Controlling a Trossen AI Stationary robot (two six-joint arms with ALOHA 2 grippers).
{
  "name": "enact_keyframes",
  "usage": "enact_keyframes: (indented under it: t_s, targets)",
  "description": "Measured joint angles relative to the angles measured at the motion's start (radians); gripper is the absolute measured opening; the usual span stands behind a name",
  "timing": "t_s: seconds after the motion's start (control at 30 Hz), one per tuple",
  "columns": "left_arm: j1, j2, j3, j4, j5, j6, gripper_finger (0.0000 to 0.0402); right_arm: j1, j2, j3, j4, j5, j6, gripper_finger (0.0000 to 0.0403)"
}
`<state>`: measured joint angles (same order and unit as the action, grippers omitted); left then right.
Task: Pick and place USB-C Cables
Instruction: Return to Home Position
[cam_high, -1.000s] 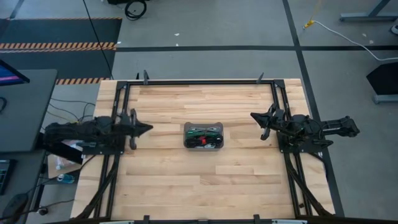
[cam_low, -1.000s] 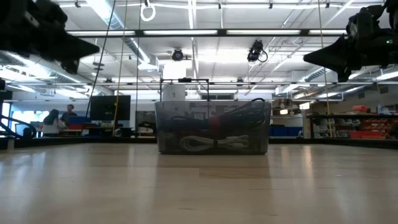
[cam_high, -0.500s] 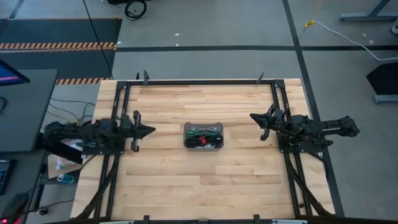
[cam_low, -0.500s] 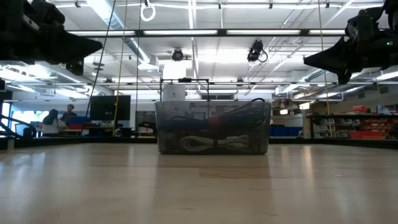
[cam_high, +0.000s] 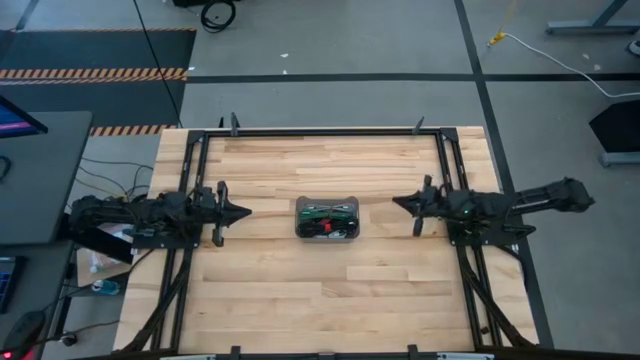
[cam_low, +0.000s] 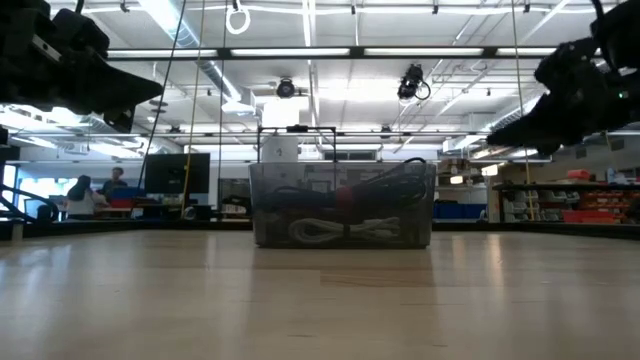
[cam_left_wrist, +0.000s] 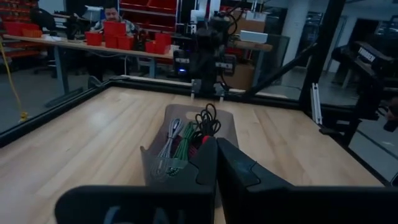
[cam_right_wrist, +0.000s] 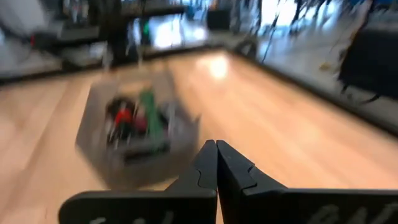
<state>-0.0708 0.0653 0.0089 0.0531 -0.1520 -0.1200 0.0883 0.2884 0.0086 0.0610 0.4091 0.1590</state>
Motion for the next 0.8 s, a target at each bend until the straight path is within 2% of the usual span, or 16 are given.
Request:
enact_keyframes:
  t_s: [0.2,0.37,0.5,0.8]
  targets:
    - [0.0,0.0,0.0,-0.001,0.0,0.001,0.0009,0.0,0.113,0.0,0.012,-0.094,0.048,0.0]
    - [0.0,0.0,-0.001,0.0,0.017,0.0,0.0009,0.0,0.115,0.0,0.082,-0.086,-0.015,0.0]
    - [0.0,0.0,-0.001,0.009,0.073,-0.004,0.0009,0.0,0.085,0.034,0.118,-0.023,-0.1,0.0]
    - [0.0,0.0,-0.001,0.021,0.078,-0.007,0.0009,0.0,-0.091,0.069,0.096,-0.043,-0.183,0.0]
